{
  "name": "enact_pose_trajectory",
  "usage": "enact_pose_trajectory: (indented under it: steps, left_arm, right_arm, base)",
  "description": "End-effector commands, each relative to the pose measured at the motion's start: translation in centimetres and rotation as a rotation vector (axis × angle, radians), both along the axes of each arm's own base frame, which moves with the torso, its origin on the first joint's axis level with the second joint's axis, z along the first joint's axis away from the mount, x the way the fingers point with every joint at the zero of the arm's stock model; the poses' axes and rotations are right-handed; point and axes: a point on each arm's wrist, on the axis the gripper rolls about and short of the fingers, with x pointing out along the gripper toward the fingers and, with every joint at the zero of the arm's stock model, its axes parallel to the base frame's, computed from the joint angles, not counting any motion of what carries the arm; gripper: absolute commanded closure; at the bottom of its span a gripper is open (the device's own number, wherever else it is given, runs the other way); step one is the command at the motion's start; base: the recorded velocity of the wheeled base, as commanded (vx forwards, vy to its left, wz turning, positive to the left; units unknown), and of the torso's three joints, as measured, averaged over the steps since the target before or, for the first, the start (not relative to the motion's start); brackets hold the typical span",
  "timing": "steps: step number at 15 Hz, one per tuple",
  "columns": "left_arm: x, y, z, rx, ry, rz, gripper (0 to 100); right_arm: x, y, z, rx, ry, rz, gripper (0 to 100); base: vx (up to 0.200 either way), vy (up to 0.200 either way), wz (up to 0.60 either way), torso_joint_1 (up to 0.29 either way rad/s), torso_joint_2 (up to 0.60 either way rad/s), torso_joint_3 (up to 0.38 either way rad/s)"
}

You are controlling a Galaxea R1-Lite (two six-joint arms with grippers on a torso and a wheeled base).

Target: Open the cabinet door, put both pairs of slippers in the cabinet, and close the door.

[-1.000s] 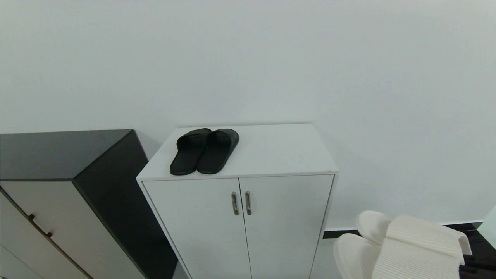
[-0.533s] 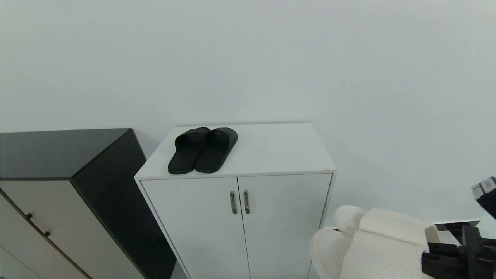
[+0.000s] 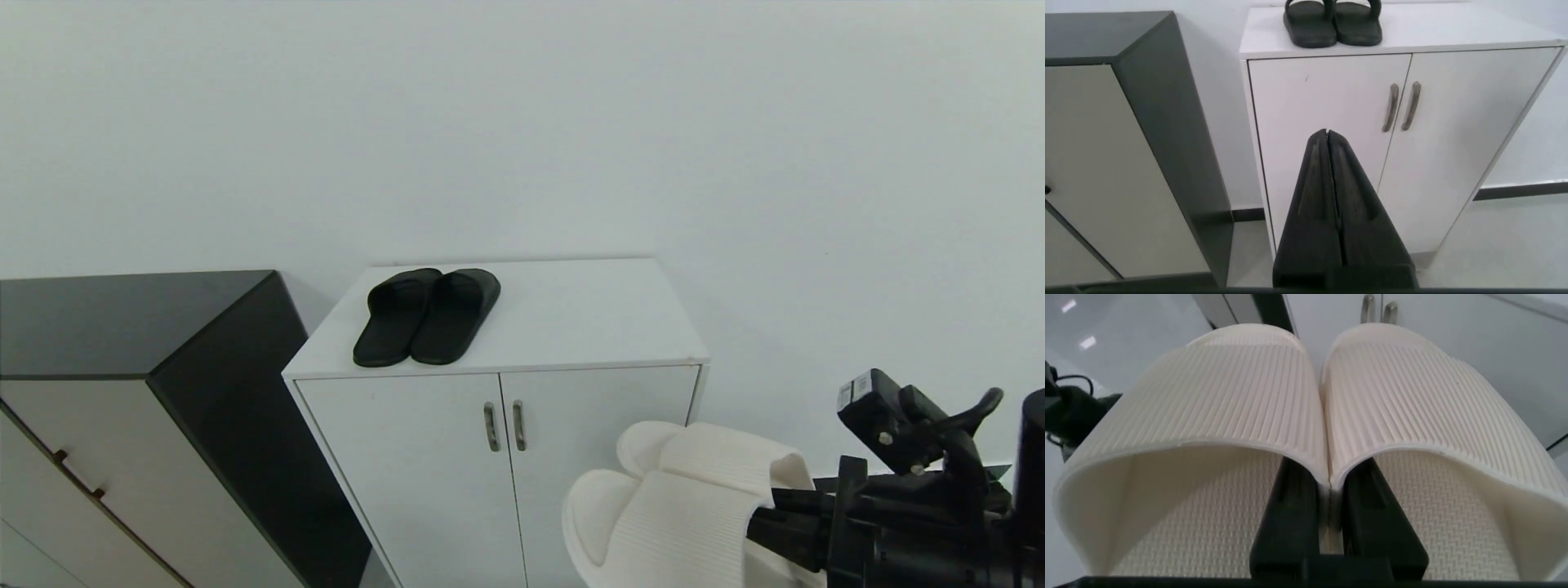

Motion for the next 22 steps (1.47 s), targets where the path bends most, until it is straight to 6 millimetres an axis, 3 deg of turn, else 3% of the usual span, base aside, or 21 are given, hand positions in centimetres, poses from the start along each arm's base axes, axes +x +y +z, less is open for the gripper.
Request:
enact_pose_trajectory:
  steps: [1,22]
  left_arm:
    - [0.0,0.0,0.0,0.0,0.001,0.0,100]
    - [0.0,0.0,0.0,0.0,0.001,0.0,100]
  right_arm:
    - [0.0,0.4,-0.8,-0.024,0.026,0.015,100]
    - [0.0,0.8,-1.9,-0.052,0.053,0.029,100]
  base:
    - [0.0,0.0,0.0,0.0,0.0,0.0]
    - [0.0,0.0,0.0,-0.195,0.48,0.288]
